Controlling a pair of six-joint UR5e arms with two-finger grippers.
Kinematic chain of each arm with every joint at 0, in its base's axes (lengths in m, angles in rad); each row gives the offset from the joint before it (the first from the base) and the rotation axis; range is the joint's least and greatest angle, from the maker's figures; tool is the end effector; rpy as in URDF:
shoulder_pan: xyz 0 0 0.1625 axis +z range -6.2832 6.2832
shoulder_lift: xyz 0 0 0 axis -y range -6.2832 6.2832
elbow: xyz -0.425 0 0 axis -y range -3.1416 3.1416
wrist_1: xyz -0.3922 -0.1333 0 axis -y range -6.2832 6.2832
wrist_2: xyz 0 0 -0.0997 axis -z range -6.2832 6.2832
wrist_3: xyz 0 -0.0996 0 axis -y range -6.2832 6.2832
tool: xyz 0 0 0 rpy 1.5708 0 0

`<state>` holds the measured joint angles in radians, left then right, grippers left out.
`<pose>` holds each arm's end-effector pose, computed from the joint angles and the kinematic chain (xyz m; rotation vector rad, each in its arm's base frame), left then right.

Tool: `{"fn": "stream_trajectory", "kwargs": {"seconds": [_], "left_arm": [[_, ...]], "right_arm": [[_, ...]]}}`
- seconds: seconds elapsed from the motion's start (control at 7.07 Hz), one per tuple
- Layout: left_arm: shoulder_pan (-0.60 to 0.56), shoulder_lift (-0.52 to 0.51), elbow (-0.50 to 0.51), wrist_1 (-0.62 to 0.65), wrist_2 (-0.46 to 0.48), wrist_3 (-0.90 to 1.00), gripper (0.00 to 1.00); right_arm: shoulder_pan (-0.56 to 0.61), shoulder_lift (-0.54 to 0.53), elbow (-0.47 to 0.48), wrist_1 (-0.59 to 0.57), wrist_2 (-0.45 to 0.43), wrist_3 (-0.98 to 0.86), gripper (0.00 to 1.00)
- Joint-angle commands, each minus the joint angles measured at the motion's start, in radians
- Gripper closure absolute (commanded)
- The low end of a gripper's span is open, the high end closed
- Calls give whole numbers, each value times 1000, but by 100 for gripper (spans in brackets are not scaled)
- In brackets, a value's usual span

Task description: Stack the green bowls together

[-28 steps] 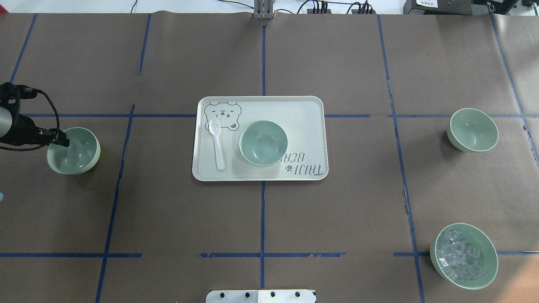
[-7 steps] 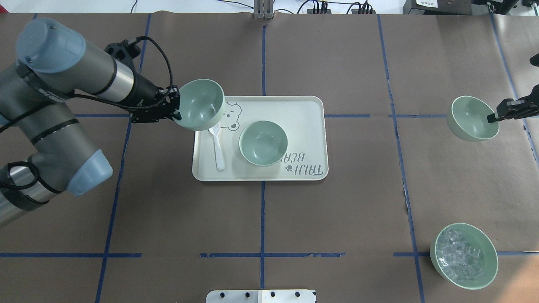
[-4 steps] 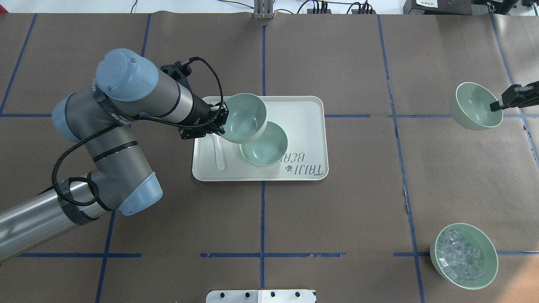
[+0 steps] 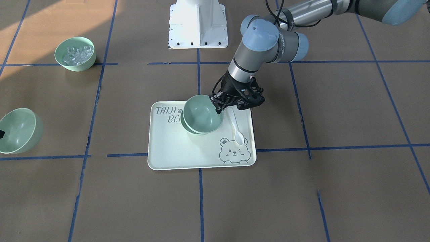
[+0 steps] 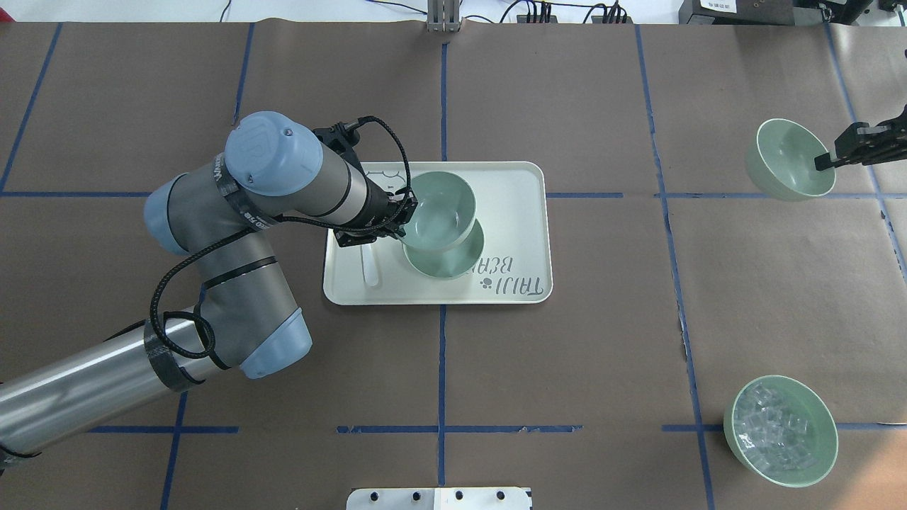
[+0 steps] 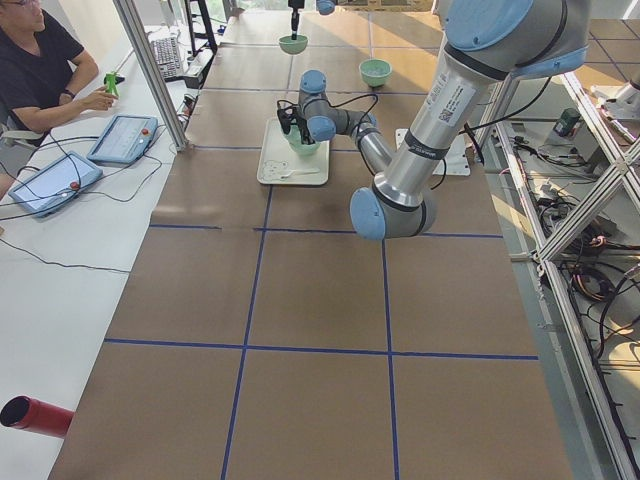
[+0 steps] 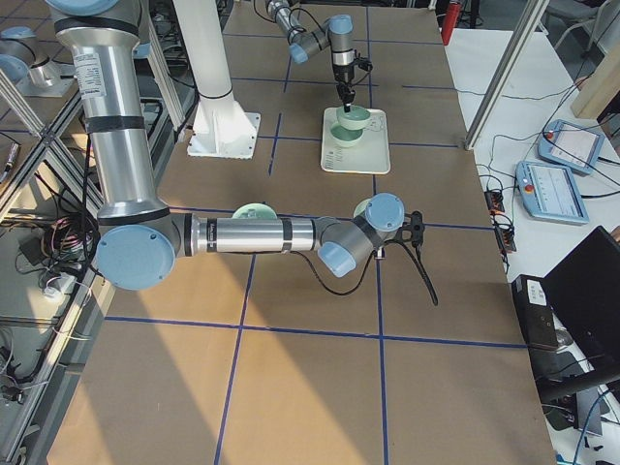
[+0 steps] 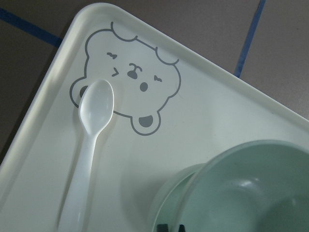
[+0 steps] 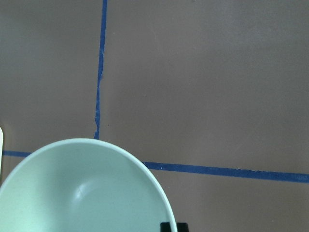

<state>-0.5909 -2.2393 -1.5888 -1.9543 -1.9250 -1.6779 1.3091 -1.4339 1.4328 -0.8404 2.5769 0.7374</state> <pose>0.5235 -0.4701 0.2048 -0.0572 1.1122 -0.4359 -0.0974 -0.5537 0.5573 0.1239 -1.1539 0.0546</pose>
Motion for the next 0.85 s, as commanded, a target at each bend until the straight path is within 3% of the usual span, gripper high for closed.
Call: {"fn": "stream_trajectory", "kwargs": {"seconds": [0.0,0.14,0.28,0.71], "left_arm": [[22,-16,6,-1,1,1,100],[22,-11,7,0,1,3,99],[22,-3,7,0,1,4,1],[-3,1,-5,0,-2,6,0]], "right_arm": [[-2,1,8,0,0,4,100],[-5,1,9,0,-1,4,100],[-10,7,9,0,-1,5,100],[-51,53,26,0,-4,70,100]]}}
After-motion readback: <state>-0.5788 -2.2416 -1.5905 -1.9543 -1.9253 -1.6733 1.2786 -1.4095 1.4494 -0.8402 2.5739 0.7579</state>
